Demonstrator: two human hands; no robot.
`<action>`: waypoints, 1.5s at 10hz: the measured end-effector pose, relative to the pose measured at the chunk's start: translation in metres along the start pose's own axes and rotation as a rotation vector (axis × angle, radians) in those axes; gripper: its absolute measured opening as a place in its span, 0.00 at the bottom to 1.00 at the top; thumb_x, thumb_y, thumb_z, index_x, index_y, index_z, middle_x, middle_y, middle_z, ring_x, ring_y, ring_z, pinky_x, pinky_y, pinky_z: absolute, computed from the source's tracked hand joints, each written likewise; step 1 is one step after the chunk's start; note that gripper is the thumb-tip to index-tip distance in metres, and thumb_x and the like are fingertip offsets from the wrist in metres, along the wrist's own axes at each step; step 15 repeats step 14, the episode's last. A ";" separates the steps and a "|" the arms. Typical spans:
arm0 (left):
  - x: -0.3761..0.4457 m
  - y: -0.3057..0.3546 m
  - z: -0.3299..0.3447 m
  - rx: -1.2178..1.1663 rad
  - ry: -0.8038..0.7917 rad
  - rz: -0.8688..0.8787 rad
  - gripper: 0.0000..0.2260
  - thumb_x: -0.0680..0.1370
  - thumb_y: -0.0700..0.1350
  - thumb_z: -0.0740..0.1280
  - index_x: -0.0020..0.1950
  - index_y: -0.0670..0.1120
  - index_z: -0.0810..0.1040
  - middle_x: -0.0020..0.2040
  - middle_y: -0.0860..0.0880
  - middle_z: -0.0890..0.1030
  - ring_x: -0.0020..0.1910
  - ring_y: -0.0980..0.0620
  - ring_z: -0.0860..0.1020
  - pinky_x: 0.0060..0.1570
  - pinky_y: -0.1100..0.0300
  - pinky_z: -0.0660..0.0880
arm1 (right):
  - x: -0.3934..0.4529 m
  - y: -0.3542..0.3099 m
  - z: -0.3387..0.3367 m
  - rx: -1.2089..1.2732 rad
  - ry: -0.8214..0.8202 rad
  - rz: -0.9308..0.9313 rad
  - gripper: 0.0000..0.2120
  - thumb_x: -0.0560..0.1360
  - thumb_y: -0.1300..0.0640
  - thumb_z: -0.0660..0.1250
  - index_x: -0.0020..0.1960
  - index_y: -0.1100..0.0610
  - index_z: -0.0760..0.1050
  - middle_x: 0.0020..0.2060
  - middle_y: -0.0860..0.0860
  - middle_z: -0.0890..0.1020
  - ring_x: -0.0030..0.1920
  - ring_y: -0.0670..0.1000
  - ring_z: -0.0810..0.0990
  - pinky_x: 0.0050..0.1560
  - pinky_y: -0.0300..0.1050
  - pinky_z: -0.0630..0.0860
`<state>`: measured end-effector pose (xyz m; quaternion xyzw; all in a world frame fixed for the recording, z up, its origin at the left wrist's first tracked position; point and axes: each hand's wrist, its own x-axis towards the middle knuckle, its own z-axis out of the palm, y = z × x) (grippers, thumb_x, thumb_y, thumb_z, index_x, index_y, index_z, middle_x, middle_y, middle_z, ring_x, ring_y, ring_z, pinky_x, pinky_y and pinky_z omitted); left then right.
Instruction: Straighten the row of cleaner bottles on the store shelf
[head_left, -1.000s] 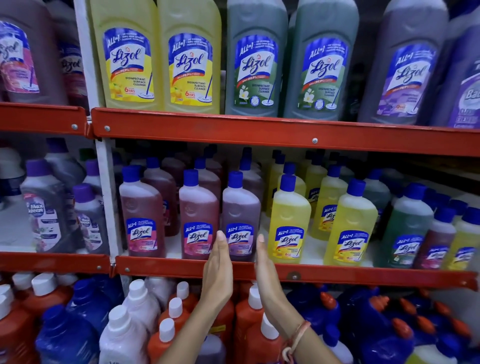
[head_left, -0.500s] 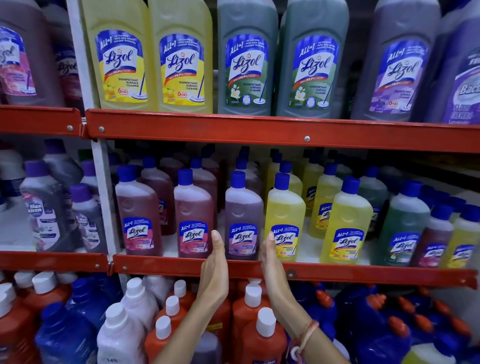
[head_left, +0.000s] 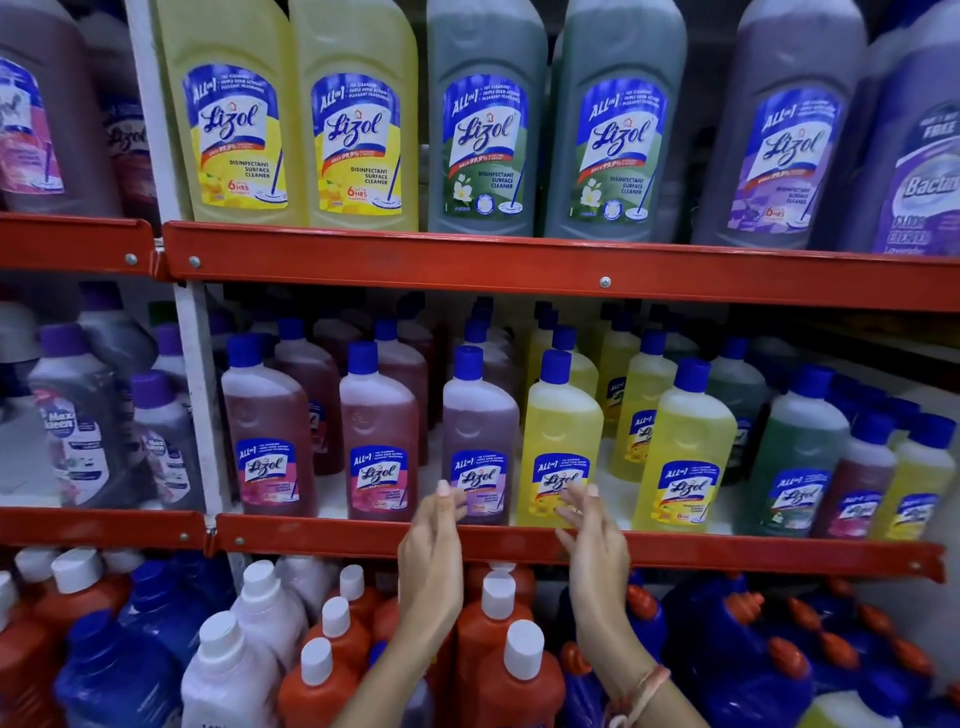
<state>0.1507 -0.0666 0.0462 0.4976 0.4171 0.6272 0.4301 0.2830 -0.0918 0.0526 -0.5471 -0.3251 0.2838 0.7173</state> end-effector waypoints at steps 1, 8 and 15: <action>-0.009 0.004 0.024 0.018 -0.148 -0.029 0.28 0.70 0.74 0.55 0.49 0.55 0.81 0.51 0.54 0.85 0.56 0.54 0.81 0.64 0.53 0.73 | 0.009 0.001 -0.014 -0.019 0.058 0.011 0.22 0.77 0.38 0.54 0.61 0.49 0.76 0.57 0.50 0.82 0.62 0.53 0.78 0.66 0.56 0.71; -0.019 0.011 0.079 0.093 -0.311 -0.189 0.41 0.59 0.84 0.43 0.50 0.63 0.81 0.53 0.52 0.86 0.56 0.55 0.81 0.65 0.49 0.74 | 0.036 -0.009 -0.042 -0.064 -0.104 0.106 0.23 0.76 0.33 0.50 0.59 0.44 0.74 0.54 0.46 0.77 0.58 0.48 0.74 0.61 0.44 0.65; -0.016 0.033 0.065 0.180 -0.295 0.019 0.18 0.77 0.63 0.52 0.54 0.61 0.78 0.49 0.62 0.81 0.47 0.75 0.76 0.48 0.77 0.70 | 0.028 -0.029 -0.055 -0.146 -0.157 -0.049 0.14 0.78 0.48 0.62 0.62 0.48 0.75 0.59 0.45 0.79 0.59 0.46 0.75 0.59 0.41 0.68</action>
